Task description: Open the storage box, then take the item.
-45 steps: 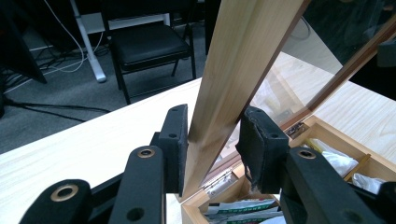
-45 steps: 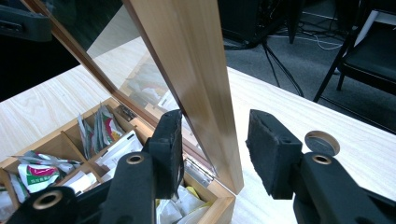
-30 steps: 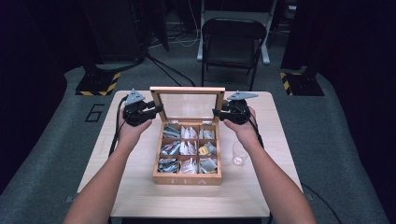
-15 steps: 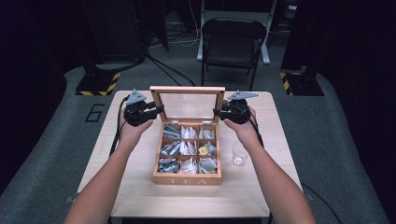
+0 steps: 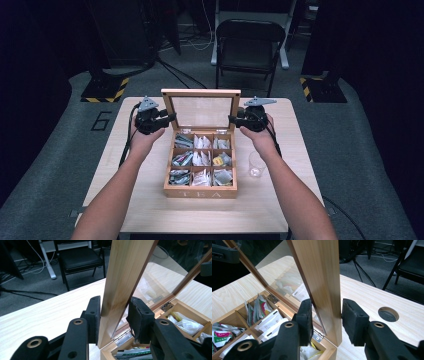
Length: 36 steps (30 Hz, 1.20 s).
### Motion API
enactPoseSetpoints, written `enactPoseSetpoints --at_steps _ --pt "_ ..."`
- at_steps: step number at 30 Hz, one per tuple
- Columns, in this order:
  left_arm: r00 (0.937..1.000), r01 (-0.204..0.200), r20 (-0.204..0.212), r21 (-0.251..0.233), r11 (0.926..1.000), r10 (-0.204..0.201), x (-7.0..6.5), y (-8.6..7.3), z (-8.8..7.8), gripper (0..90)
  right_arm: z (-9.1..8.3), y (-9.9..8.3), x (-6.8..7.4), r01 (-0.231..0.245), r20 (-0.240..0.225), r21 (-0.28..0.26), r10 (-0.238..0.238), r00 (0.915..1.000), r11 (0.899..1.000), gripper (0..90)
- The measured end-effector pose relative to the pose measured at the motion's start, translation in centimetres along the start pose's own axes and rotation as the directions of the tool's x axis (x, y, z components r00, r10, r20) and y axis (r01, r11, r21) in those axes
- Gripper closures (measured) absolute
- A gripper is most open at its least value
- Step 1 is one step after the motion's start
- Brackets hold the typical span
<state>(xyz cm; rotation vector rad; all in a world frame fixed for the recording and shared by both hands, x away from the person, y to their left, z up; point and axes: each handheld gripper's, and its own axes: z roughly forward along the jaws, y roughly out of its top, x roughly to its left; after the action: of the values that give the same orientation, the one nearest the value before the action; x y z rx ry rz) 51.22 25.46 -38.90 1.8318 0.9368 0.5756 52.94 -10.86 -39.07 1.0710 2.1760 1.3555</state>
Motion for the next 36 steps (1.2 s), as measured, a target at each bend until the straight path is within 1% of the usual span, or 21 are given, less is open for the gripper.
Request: enactPoseSetpoints --at_steps 2,3,4,7,8,12,15,20,22,24,28,29,36 --pt "1.0000 0.004 0.000 -0.002 1.0000 -0.004 0.1 0.0 0.1 63.9 0.1 -0.1 -0.2 -0.013 -0.001 0.008 0.013 0.9999 1.000 58.7" --pt "1.0000 0.006 -0.005 -0.007 1.0000 -0.007 0.1 0.0 0.2 63.9 0.1 -0.2 -0.3 -0.010 0.000 0.006 0.010 1.0000 1.000 58.4" --pt "1.0000 0.006 -0.007 -0.009 0.9999 -0.006 0.1 0.0 0.2 64.0 0.1 -0.2 -0.4 -0.021 -0.003 0.008 0.021 0.9998 1.000 58.3" --pt "1.0000 0.009 -0.002 -0.006 0.9999 -0.009 0.2 0.0 0.3 64.1 0.2 -0.3 -0.6 -0.023 -0.013 0.011 0.023 0.9997 1.000 58.3" --pt "0.9999 0.013 -0.004 -0.016 0.9998 -0.013 0.2 -0.1 0.4 64.1 0.2 -0.3 -0.7 -0.024 -0.014 0.009 0.024 0.9996 1.000 58.3" --pt "0.9998 0.017 -0.004 -0.020 0.9996 -0.018 0.4 -0.1 0.7 64.3 0.6 -0.4 -0.9 -0.027 -0.019 0.014 0.027 0.9995 1.000 59.8" --pt "0.9997 0.023 -0.002 -0.024 0.9995 -0.023 0.5 -0.2 0.8 64.3 0.9 -0.4 -0.8 -0.024 -0.013 0.016 0.025 0.9996 1.000 61.2" --pt "0.9998 0.021 -0.006 -0.017 0.9996 -0.021 0.5 -0.2 1.0 64.5 1.4 -0.5 -1.0 -0.028 -0.016 0.021 0.028 0.9995 0.999 62.3" --pt "0.9997 0.023 -0.008 -0.019 0.9995 -0.024 0.6 -0.2 1.1 64.6 1.6 -0.5 -1.0 -0.038 -0.015 0.030 0.038 0.9992 0.999 62.1" --pt "0.9996 0.026 -0.010 -0.014 0.9996 -0.026 0.6 -0.2 1.2 64.6 1.7 -0.3 -1.1 -0.028 -0.017 0.031 0.028 0.9995 0.999 61.8" --pt "0.9995 0.028 -0.014 -0.009 0.9996 -0.029 0.6 -0.2 1.4 64.6 1.5 -0.1 -1.0 -0.035 -0.016 0.026 0.035 0.9993 0.999 61.1" --pt "0.9994 0.032 -0.011 -0.006 0.9995 -0.032 0.6 -0.3 1.3 64.6 1.6 0.0 -1.0 -0.025 -0.016 0.025 0.025 0.9996 0.999 61.2" --pt "0.9993 0.036 -0.012 0.001 0.9994 -0.036 0.7 -0.4 1.3 63.3 1.7 0.2 -1.0 -0.023 -0.012 0.032 0.023 0.9997 0.999 61.3"
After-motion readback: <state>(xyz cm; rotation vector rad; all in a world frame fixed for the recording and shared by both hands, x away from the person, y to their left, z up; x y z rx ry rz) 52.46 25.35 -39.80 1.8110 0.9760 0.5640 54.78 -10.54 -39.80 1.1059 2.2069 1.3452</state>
